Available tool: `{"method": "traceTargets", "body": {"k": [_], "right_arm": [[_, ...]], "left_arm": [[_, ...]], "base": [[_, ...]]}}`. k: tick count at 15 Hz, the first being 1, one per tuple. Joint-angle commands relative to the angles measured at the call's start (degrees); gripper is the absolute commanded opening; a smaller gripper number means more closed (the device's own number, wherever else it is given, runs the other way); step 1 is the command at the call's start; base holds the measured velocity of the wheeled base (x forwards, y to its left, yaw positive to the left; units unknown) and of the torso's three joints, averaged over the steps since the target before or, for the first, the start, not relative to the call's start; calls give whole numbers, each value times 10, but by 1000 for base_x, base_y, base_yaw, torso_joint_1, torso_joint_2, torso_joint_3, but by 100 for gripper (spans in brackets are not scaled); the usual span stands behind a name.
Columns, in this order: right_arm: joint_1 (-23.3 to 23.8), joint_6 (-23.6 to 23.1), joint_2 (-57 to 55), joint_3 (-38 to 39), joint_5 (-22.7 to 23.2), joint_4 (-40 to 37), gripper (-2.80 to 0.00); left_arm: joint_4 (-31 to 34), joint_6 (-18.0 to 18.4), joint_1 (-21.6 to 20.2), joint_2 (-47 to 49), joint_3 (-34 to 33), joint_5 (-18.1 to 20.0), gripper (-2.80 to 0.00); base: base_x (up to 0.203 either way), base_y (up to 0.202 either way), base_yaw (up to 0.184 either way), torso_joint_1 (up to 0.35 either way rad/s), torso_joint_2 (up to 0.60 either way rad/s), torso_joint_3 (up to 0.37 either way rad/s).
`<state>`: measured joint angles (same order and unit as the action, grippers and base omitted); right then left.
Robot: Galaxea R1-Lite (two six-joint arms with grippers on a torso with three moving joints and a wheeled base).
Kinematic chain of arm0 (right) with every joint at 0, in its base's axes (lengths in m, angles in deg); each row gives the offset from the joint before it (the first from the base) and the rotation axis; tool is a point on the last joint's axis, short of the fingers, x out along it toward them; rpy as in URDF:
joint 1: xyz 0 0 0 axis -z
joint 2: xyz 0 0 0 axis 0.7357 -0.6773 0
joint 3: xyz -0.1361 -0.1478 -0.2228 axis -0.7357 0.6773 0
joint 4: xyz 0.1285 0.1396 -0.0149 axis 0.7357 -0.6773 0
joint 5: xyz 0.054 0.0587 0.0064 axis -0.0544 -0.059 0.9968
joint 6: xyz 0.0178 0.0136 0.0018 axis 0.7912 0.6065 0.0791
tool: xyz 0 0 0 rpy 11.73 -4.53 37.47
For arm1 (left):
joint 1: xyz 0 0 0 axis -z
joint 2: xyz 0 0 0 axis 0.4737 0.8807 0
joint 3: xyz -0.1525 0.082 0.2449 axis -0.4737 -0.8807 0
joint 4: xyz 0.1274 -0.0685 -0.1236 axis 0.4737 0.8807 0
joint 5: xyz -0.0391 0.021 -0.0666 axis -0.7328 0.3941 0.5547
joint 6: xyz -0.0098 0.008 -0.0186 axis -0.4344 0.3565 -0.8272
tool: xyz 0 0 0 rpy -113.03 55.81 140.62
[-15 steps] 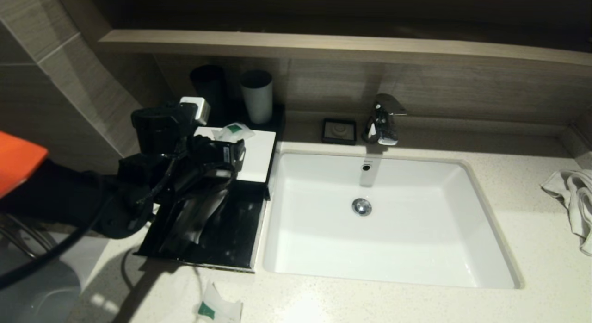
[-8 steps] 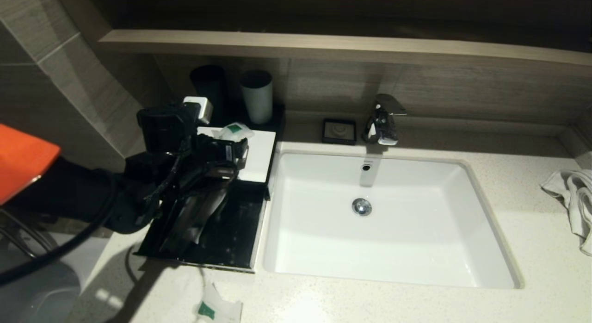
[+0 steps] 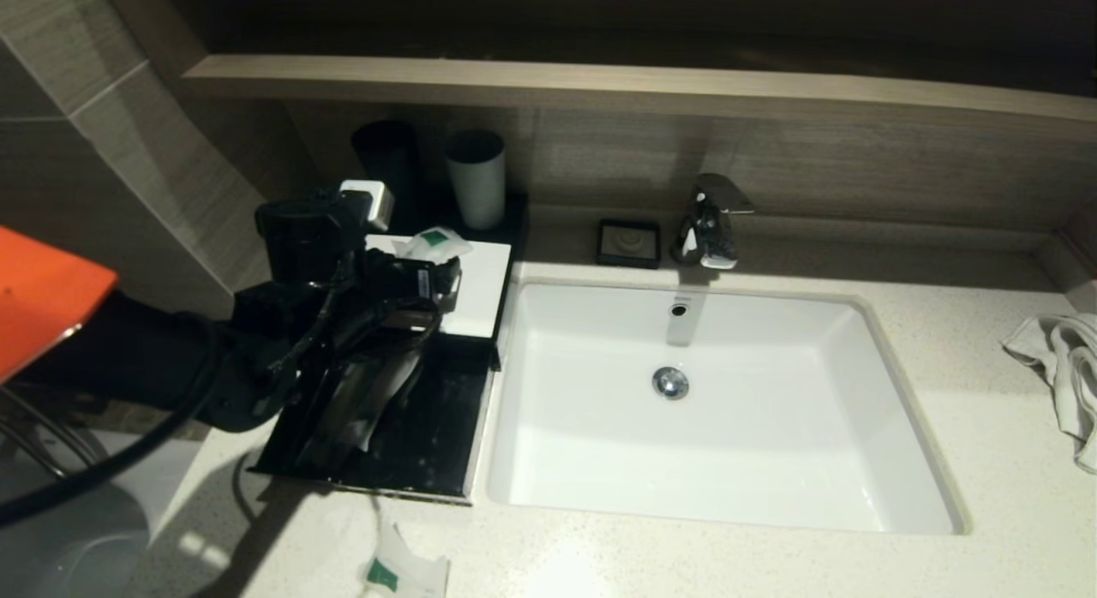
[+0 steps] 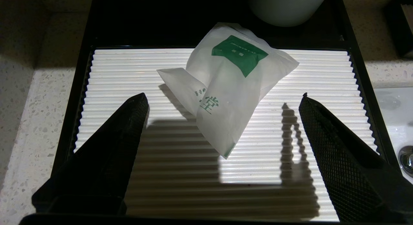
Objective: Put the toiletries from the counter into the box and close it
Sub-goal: Pick up the bathroom toiletry
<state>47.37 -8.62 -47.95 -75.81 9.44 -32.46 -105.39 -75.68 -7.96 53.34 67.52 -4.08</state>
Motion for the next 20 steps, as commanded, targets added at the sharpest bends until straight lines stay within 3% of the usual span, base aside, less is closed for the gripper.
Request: {"method": "traceTargets", "body": {"k": [1, 4, 5, 20], "right_arm": [[0, 0, -1, 0, 0, 0, -280], [0, 1, -1, 0, 0, 0, -280], [0, 0, -1, 0, 0, 0, -280], [0, 1, -1, 0, 0, 0, -280]], "left_arm": [[-3, 0, 0, -1, 0, -1, 0], [-3, 0, -1, -1, -1, -1, 0], [-3, 0, -2, -1, -1, -1, -280], [-4, -1, -2, -18, -9, -1, -280]], "base": [[0, 0, 0, 0, 0, 0], [0, 0, 0, 0, 0, 0], [0, 0, 0, 0, 0, 0], [0, 0, 0, 0, 0, 0]]}}
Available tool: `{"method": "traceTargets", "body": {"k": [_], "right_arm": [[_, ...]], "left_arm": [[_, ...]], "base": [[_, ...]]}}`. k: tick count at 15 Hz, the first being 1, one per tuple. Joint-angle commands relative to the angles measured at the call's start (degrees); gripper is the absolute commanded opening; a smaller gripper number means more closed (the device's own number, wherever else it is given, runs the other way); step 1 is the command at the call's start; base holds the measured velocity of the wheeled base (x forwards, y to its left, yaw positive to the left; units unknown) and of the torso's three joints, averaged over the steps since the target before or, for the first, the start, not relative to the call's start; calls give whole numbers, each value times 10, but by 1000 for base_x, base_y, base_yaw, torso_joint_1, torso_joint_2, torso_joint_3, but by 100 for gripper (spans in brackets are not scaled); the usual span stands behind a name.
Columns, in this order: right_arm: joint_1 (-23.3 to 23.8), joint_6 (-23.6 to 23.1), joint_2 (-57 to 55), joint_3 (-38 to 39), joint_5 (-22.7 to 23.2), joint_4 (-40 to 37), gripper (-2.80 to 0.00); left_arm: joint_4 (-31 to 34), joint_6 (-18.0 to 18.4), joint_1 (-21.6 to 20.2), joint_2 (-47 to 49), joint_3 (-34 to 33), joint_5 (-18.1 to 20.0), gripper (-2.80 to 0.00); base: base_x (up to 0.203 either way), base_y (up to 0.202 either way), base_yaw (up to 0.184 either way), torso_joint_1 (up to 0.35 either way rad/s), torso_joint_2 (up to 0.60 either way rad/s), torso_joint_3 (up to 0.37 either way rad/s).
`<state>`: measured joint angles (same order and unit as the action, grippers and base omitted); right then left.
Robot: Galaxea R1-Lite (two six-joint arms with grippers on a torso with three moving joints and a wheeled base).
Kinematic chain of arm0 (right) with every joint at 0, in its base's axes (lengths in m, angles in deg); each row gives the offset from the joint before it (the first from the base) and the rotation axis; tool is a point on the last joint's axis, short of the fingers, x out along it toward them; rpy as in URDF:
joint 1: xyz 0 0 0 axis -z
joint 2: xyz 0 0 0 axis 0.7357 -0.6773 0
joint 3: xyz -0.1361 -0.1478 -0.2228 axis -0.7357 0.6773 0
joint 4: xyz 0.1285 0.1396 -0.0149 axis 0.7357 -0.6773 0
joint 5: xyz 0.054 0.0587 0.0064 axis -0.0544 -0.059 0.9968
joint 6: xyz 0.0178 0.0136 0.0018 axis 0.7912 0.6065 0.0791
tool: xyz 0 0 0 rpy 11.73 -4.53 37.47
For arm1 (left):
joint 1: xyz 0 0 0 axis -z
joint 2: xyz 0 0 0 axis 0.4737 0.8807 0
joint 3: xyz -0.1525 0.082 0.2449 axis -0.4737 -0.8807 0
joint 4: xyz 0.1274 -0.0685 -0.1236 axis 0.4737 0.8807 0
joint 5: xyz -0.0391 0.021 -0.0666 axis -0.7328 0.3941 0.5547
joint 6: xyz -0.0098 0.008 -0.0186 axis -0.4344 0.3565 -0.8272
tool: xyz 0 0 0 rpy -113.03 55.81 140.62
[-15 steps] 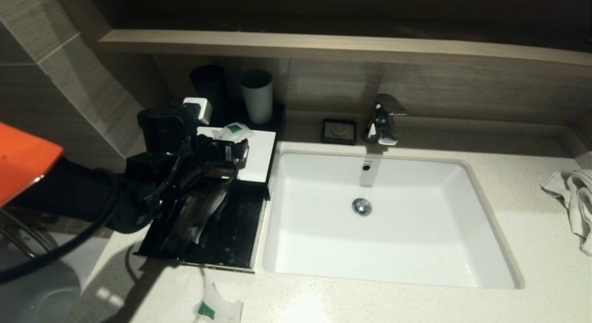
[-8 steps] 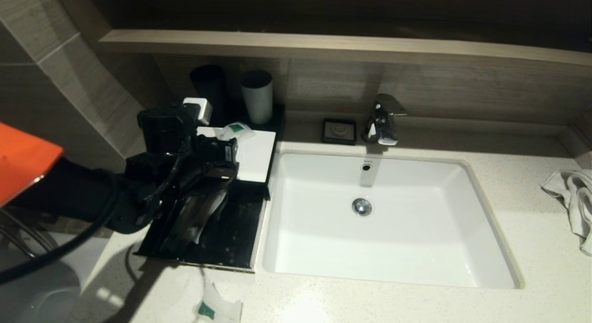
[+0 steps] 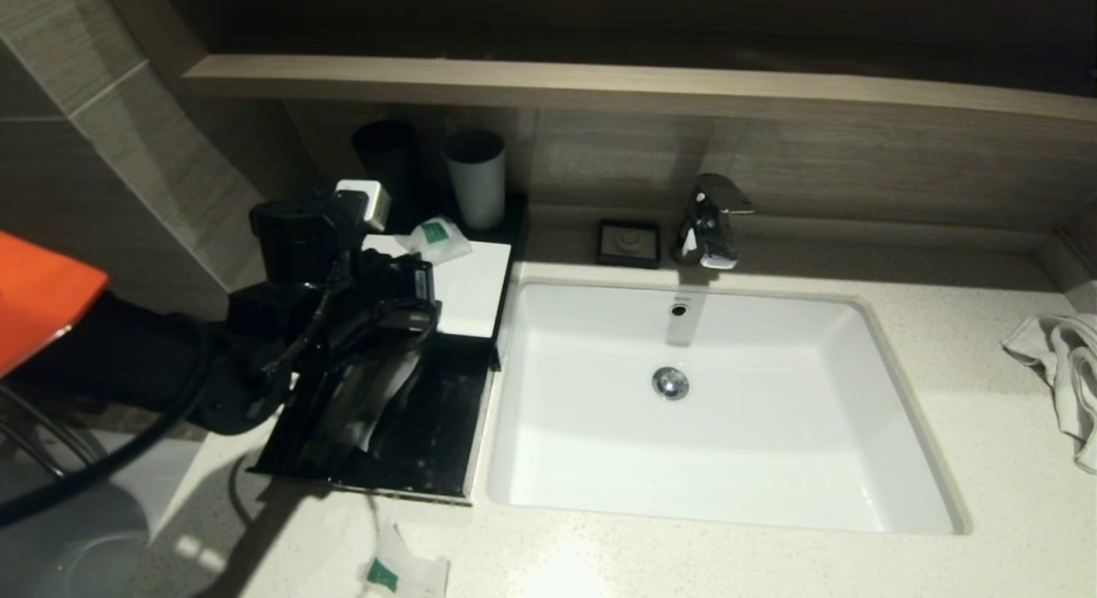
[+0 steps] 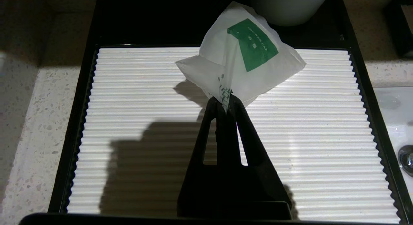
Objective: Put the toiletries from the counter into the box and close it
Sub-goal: Pick up the bathroom toiletry
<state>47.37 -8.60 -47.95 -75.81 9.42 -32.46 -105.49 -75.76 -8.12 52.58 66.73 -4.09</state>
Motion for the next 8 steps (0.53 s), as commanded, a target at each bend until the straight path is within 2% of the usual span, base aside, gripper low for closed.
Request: {"method": "traceTargets", "body": {"k": [1, 5, 8], "right_arm": [[0, 0, -1, 0, 0, 0, -280], [0, -1, -1, 0, 0, 0, -280], [0, 0, -1, 0, 0, 0, -280]], "left_arm": [[-3, 0, 0, -20, -3, -1, -280], [-2, 1, 1, -76, -38, -1, -280], [3, 1, 5, -134, -110, -1, -280]], "base": [[0, 0, 0, 0, 0, 0], [0, 0, 0, 0, 0, 0], [0, 0, 0, 0, 0, 0]]}}
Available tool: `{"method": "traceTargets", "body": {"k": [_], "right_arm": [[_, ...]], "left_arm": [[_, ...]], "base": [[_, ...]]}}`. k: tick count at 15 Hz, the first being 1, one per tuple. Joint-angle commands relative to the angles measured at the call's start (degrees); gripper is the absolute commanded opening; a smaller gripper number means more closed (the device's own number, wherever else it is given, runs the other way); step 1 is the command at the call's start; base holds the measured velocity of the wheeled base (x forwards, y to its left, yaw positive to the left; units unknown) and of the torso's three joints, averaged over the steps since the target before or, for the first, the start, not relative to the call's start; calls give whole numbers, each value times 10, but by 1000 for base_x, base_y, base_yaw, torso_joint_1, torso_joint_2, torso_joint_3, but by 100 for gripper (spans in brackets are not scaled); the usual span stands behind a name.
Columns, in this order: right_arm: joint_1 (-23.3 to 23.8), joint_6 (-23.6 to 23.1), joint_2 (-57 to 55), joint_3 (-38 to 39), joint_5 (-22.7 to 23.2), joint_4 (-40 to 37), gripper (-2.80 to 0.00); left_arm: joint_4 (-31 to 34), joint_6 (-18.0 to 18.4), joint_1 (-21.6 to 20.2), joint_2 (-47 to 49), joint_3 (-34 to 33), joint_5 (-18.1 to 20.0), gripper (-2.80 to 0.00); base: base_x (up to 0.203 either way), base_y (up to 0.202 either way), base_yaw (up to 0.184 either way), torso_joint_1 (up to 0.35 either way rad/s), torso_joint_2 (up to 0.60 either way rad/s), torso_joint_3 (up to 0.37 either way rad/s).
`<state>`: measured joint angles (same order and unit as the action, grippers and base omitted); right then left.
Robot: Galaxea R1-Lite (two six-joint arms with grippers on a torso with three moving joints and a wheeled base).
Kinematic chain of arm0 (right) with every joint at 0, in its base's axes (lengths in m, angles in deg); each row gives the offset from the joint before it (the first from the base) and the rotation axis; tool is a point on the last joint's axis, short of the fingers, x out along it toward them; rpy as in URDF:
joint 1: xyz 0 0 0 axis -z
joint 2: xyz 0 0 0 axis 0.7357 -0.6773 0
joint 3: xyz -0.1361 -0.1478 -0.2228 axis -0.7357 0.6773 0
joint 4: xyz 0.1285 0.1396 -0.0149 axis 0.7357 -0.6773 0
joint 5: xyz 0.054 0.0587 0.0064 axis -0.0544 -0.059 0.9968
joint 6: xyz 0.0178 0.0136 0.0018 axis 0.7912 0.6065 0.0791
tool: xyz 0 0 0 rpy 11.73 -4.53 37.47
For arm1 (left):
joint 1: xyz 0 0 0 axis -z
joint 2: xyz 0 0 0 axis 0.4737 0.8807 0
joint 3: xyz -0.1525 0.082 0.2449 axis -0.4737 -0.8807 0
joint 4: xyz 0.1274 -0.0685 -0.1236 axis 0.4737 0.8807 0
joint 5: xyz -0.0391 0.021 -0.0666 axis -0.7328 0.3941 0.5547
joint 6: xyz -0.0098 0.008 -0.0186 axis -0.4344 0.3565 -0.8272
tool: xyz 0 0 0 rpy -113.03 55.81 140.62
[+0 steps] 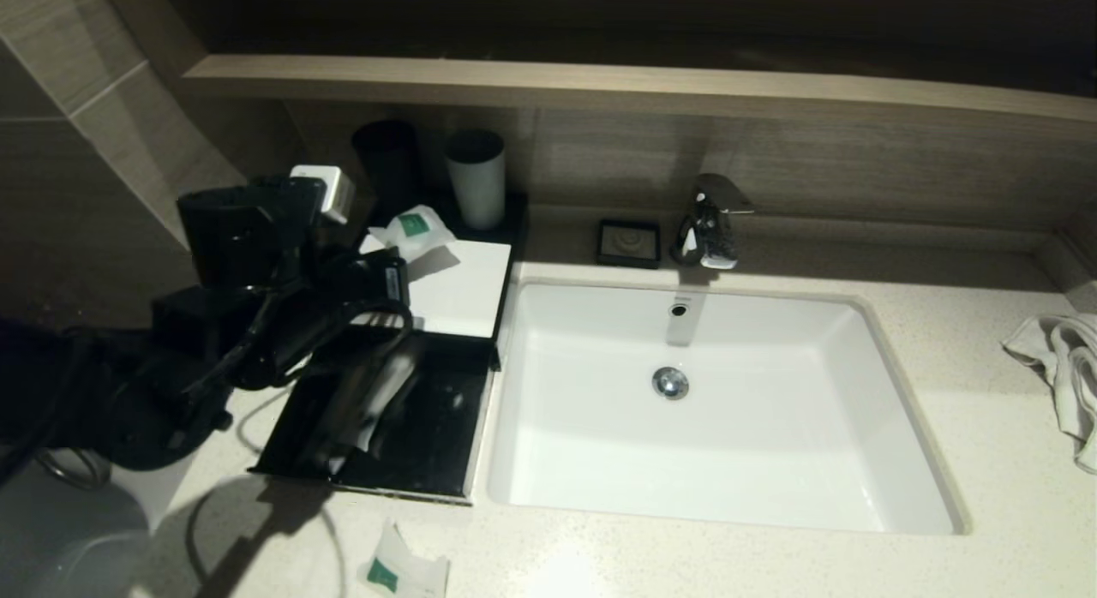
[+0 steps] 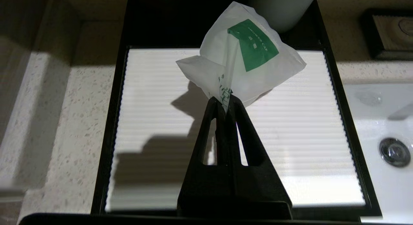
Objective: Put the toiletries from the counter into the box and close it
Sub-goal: Pick up the bathroom toiletry, then place the bathroom toiletry into the drawer
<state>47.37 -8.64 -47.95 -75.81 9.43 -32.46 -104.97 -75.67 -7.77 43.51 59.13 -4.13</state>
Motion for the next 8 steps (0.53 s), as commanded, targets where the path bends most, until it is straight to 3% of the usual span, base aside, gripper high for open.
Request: {"method": "traceTargets", "body": {"k": [1, 8], "right_arm": [[0, 0, -1, 0, 0, 0, -280], [0, 1, -1, 0, 0, 0, -280]], "left_arm": [[-1, 0, 3, -62, -59, -1, -280], [2, -3, 51, -166, -199, -2, -280]], "base": [[0, 0, 0, 0, 0, 0], [0, 0, 0, 0, 0, 0]]}}
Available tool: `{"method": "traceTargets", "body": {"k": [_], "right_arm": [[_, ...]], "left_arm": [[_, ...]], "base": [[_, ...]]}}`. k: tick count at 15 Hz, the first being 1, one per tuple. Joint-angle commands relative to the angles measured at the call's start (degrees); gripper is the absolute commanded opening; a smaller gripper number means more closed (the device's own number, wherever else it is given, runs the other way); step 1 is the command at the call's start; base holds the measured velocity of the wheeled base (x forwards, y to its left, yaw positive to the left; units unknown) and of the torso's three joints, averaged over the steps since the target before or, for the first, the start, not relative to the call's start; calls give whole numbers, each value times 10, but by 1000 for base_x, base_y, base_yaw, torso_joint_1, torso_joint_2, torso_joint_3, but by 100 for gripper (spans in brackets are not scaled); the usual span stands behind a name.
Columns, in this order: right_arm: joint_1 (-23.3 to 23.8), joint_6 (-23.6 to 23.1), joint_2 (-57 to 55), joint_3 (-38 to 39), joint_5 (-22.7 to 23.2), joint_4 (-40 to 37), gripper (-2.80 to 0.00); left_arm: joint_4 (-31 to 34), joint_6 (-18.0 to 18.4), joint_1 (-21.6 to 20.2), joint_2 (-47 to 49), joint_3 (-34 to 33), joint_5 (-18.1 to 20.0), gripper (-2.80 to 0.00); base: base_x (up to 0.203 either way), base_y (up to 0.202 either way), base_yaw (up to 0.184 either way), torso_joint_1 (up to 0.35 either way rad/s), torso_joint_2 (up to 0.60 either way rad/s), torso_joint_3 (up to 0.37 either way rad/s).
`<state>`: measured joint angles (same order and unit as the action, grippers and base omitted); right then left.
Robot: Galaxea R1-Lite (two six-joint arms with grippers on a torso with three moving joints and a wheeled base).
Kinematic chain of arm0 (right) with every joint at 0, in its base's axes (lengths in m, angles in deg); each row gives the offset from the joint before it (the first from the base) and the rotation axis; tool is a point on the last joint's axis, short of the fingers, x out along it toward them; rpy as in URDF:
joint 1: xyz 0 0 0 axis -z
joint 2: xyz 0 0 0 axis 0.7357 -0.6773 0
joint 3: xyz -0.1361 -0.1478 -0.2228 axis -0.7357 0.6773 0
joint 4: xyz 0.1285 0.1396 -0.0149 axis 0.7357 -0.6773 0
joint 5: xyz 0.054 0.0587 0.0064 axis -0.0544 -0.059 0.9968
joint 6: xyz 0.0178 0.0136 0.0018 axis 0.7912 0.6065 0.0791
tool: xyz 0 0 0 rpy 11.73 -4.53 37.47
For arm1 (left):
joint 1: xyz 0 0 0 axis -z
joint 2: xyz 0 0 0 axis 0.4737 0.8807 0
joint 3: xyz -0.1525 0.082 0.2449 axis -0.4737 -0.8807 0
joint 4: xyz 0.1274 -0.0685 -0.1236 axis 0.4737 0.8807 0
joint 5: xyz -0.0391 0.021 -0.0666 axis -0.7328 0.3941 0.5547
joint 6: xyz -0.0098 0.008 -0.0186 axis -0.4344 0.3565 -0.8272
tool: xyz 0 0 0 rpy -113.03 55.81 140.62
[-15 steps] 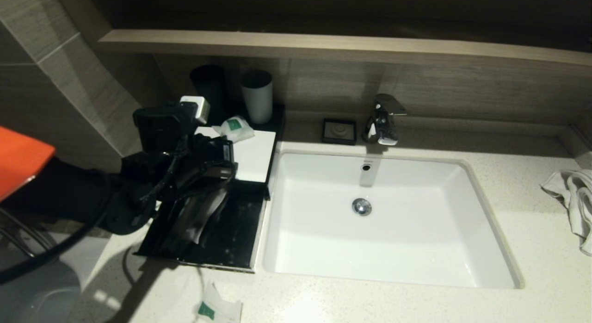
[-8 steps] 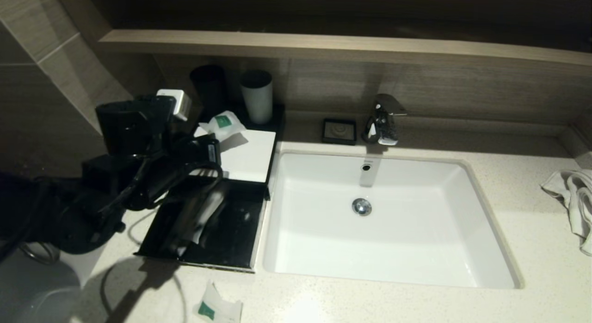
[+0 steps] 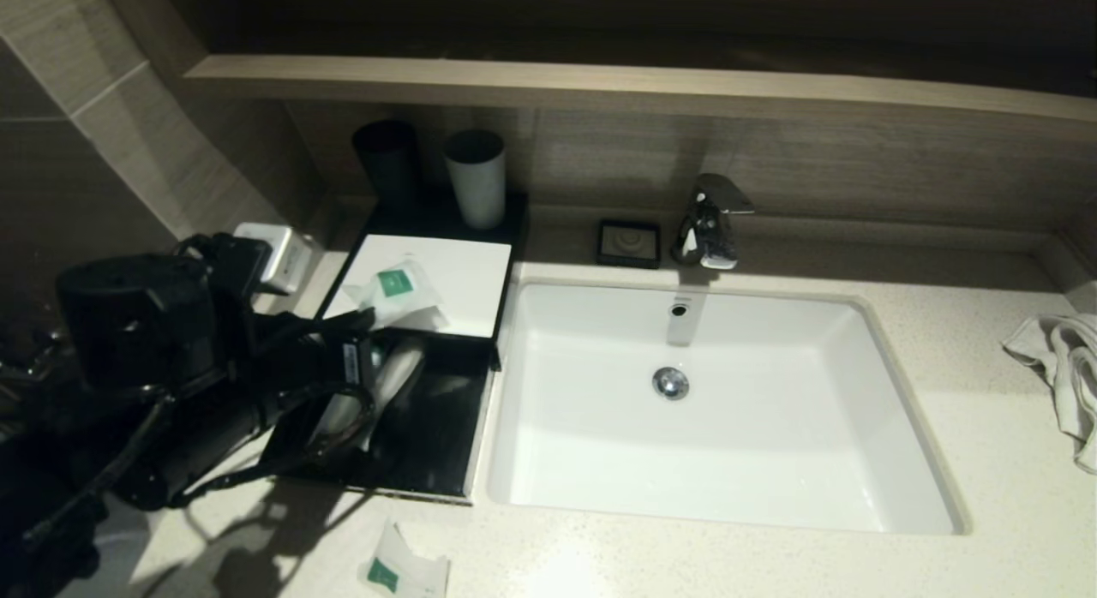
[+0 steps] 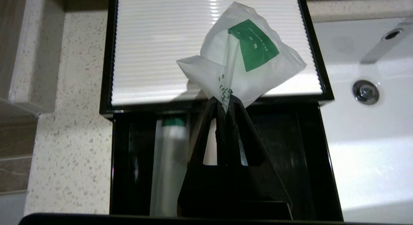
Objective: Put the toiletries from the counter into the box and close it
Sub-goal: Place the bathroom toiletry into the drawer
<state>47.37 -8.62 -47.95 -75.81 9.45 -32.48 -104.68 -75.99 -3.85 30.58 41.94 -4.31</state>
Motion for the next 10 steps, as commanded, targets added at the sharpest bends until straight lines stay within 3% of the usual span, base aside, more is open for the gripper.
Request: {"method": "traceTargets", "body": {"k": [1, 6, 10], "right_arm": [[0, 1, -1, 0, 0, 0, -280], [0, 0, -1, 0, 0, 0, -280], [0, 1, -1, 0, 0, 0, -280]], "left_arm": [[6, 0, 24, -50, -45, 0, -280], [27, -8, 87, -75, -125, 4, -280], [26, -11, 86, -50, -123, 17, -280]], "base": [[0, 0, 0, 0, 0, 0], [0, 0, 0, 0, 0, 0], [0, 0, 0, 0, 0, 0]]}}
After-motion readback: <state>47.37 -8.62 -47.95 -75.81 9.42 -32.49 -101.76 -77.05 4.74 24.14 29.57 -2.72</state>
